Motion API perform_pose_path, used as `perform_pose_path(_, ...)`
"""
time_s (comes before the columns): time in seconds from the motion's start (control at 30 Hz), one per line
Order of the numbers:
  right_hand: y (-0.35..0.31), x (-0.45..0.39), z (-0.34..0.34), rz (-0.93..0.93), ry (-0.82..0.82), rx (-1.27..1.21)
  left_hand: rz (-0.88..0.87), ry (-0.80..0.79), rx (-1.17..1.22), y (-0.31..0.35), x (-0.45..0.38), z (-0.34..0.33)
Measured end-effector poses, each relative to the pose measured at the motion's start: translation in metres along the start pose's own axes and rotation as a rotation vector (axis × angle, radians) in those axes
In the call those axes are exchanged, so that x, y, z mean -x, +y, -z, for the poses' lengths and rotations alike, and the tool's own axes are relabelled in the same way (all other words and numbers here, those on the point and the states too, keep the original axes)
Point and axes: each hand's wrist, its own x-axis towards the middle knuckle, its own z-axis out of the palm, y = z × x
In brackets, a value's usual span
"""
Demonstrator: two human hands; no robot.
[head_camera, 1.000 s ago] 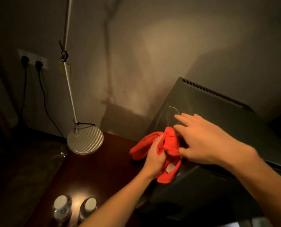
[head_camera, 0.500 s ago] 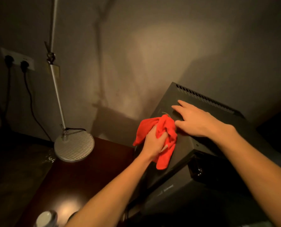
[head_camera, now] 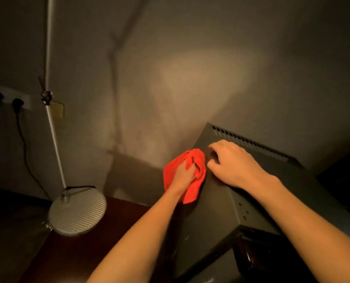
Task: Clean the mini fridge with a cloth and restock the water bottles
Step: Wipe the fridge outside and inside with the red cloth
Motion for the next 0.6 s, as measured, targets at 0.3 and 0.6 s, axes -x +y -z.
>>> perform_pose_path(0.3,0.007,-0.007,0.005,0.017,-0.059,-0.001,0.343,0.024,0.124,-0.104,0.012,0.013)
perform_pose_path(0.6,0.003,-0.019,-0.007,0.036,0.012,-0.037,-0.147,-0.032,-0.036,-0.020,0.007,0.007)
